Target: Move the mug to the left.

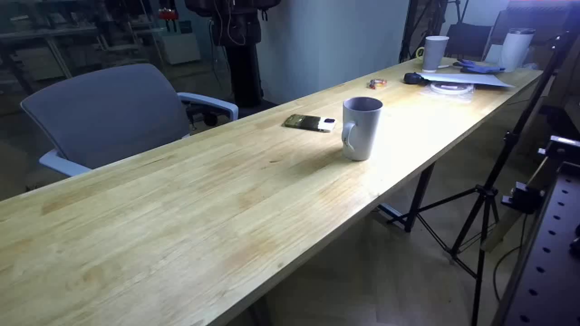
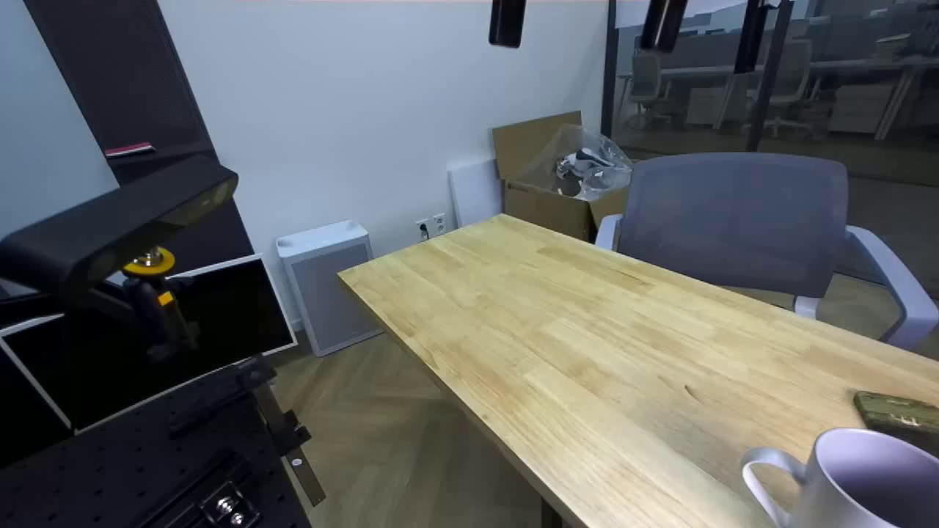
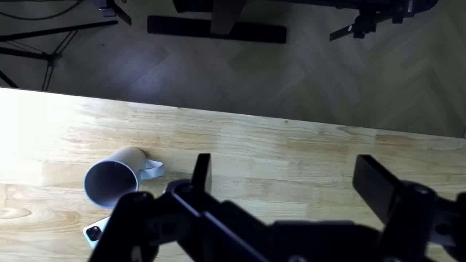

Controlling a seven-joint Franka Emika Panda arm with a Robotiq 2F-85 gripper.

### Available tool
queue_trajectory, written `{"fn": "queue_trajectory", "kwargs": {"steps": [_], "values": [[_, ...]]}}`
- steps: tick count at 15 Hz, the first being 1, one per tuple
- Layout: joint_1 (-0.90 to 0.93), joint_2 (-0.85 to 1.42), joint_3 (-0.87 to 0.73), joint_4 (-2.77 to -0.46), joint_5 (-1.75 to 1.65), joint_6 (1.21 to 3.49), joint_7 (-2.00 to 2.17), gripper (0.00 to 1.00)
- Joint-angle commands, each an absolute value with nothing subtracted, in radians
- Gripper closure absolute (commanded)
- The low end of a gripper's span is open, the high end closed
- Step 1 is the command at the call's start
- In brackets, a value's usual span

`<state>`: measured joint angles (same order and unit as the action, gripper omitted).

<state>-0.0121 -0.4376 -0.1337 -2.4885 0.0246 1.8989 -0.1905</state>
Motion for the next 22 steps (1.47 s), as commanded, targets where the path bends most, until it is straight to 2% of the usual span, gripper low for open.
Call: {"fn": "queue_trajectory", "kwargs": {"steps": [1, 15, 22], "values": [[-0.024, -0.437, -0.123, -2.488, 0.029, 1.899, -0.195, 0.00], [-0.024, -0.437, -0.123, -2.487, 0.029, 1.902, -0.195, 0.00], [-0.035, -0.354, -0.140, -2.433, 0.034, 2.018, -0.211, 0.00]]}}
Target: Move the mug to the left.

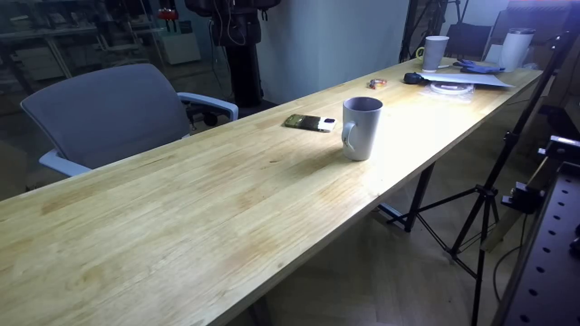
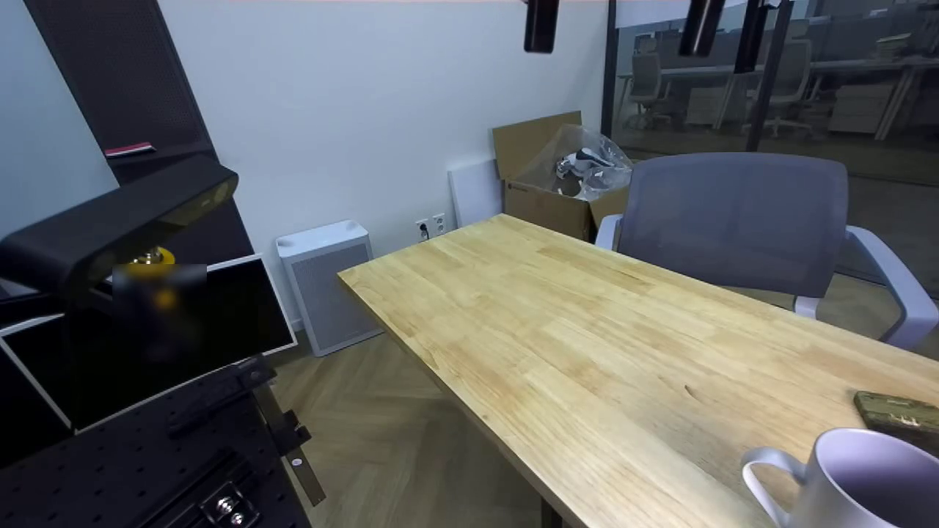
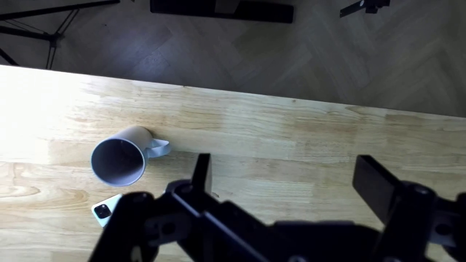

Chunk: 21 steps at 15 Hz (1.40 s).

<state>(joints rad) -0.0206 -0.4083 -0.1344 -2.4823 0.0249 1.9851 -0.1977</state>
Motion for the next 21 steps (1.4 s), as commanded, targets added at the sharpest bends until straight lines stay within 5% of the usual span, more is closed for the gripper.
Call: {"fn": "queue_trajectory", "kwargs": {"steps": [1, 21], "values": [[-0.039, -0.339, -0.144, -2.423, 0.037, 2.035, -0.214, 0.00], [-0.177, 0.111, -0.198, -2.114, 0.074, 2.336, -0.022, 0.00]]}}
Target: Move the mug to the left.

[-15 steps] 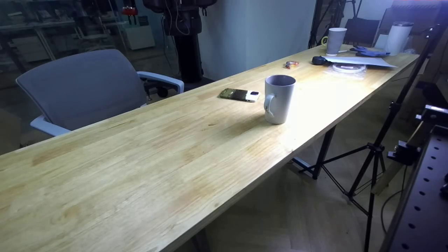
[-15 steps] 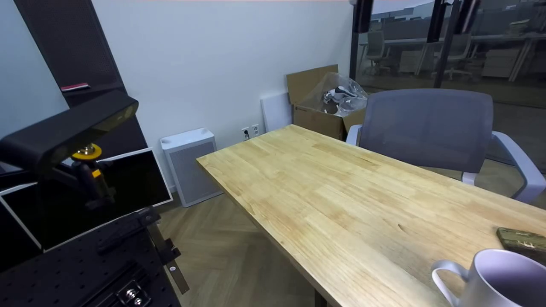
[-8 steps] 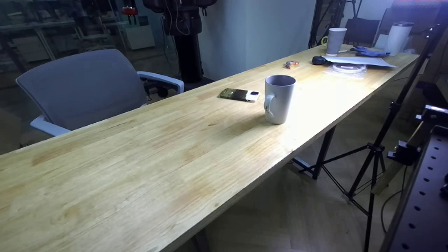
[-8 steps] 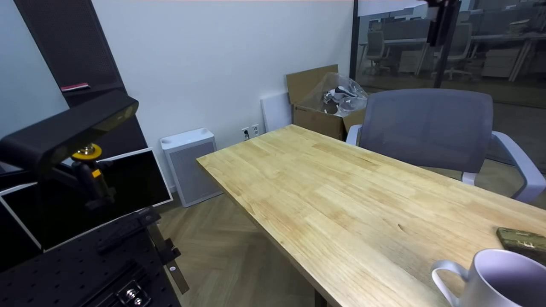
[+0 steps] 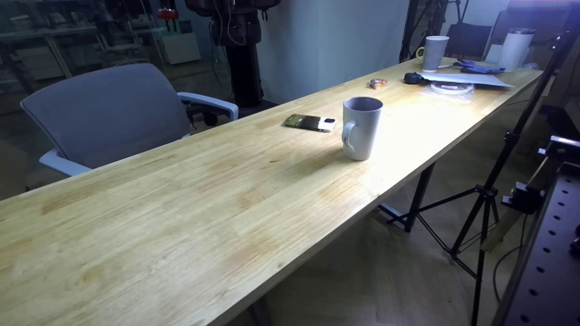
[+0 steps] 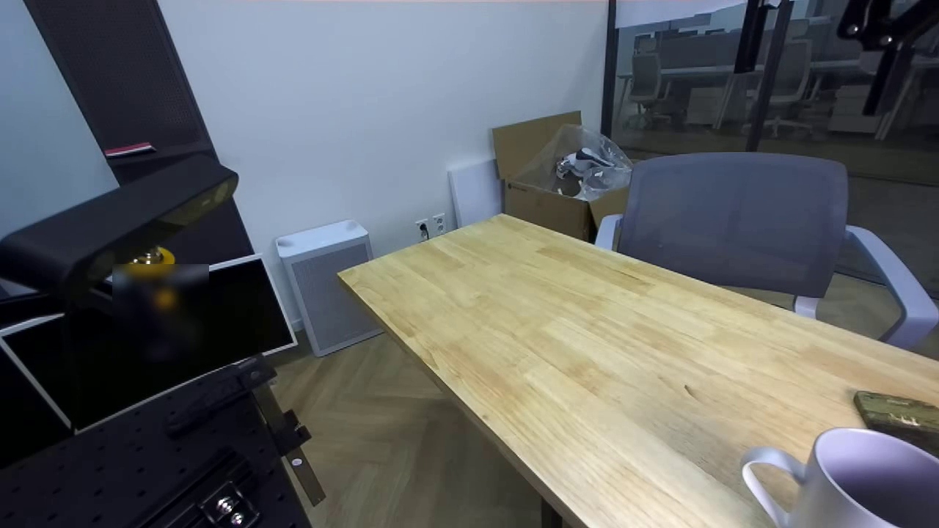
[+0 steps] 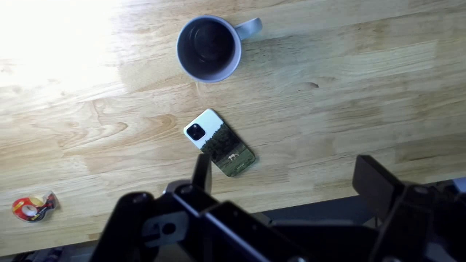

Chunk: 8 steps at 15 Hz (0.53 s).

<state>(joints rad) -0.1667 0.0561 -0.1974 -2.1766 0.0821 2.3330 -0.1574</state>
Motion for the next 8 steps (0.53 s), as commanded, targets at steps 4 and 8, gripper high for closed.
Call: {"fn": "queue_trajectory", "kwargs": {"steps": [4, 8], "values": [[-0.180, 0.158, -0.217, -2.073, 0.026, 2.330, 0.184, 0.00], [-0.182, 0.199, -0.255, -2.036, -0.045, 2.334, 0.375, 0.00]]}}
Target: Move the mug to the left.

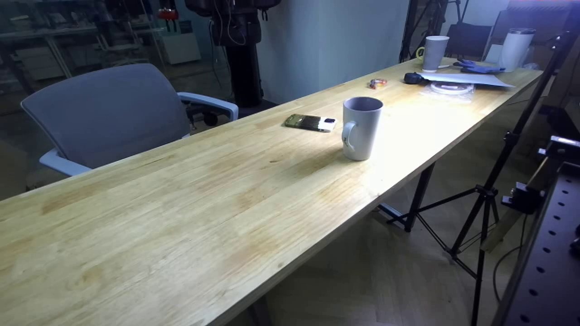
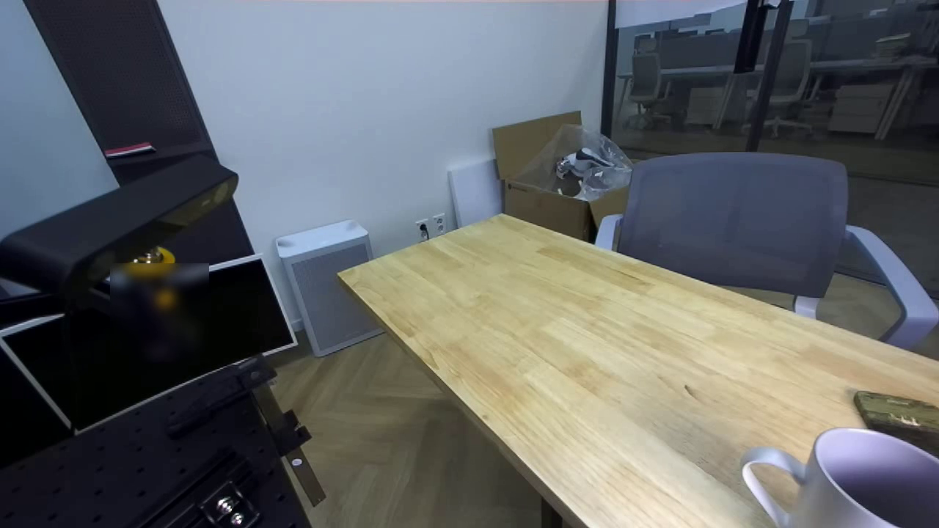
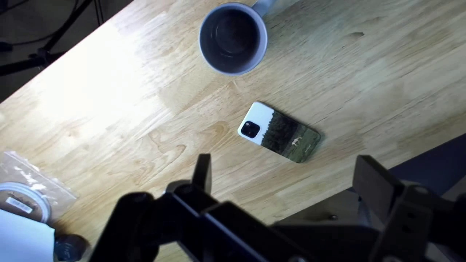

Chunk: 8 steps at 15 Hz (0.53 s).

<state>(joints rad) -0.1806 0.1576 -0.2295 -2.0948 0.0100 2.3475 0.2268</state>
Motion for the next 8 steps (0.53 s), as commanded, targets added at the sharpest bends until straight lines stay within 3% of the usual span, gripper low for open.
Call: {"fn": "queue_trajectory", "kwargs": {"steps": [1, 8], "values": [[-0.182, 0.212, -0.267, -2.022, -0.063, 2.330, 0.421, 0.00], [-0.192, 0.227, -0.276, -2.024, -0.040, 2.283, 0.407, 0.00]]}}
